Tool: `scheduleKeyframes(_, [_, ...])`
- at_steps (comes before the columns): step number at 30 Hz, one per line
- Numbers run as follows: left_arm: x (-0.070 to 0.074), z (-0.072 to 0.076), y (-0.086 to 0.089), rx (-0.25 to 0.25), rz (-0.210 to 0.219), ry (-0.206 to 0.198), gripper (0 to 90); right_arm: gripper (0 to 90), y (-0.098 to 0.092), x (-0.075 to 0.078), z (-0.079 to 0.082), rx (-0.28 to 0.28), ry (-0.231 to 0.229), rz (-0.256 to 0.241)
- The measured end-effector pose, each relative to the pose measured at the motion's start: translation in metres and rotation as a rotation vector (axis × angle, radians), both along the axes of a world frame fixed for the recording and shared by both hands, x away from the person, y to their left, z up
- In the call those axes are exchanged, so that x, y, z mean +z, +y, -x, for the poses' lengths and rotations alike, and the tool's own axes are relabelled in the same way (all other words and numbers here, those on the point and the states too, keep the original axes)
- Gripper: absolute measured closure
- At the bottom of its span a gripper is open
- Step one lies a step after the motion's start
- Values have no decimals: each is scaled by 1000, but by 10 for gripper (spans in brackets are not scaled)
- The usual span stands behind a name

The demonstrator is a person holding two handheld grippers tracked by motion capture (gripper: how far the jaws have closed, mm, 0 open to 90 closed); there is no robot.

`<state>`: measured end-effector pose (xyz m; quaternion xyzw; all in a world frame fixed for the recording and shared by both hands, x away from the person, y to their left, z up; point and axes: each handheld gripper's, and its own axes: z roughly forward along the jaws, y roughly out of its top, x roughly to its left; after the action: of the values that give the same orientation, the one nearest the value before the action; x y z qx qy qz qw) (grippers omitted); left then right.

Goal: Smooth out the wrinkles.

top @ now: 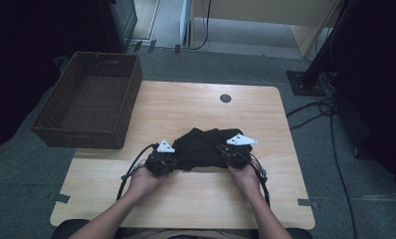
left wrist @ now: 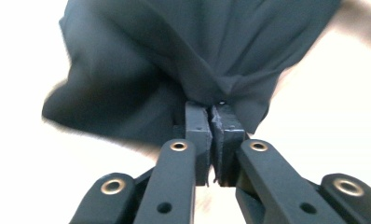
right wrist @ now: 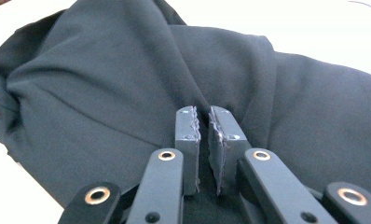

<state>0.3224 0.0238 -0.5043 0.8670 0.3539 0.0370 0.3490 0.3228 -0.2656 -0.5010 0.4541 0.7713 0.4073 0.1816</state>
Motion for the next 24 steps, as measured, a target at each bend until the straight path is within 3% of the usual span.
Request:
scheduleKeyframes(3, [1, -2, 7, 16, 35, 27, 847, 801, -4, 2, -1, -23, 13, 1])
scheduleKeyframes(6, [12, -4, 9, 7, 68, 15, 810, 765, -7, 7, -1, -11, 29, -33])
scheduleKeyframes(9, [28, -10, 9, -1, 106, -3, 789, 779, -8, 14, -1, -4, -1, -24])
scheduleKeyframes(14, [52, -30, 3, -10, 139, -55, 774, 793, -9, 28, -11, -21, -15, -42])
scheduleKeyframes(20, [63, -59, -8, -1, 188, -53, 763, 845, -7, 33, -32, -43, -9, -40])
scheduleKeyframes(24, [63, -71, -22, -10, 135, -67, 742, 763, -6, 32, -49, -70, 1, -50])
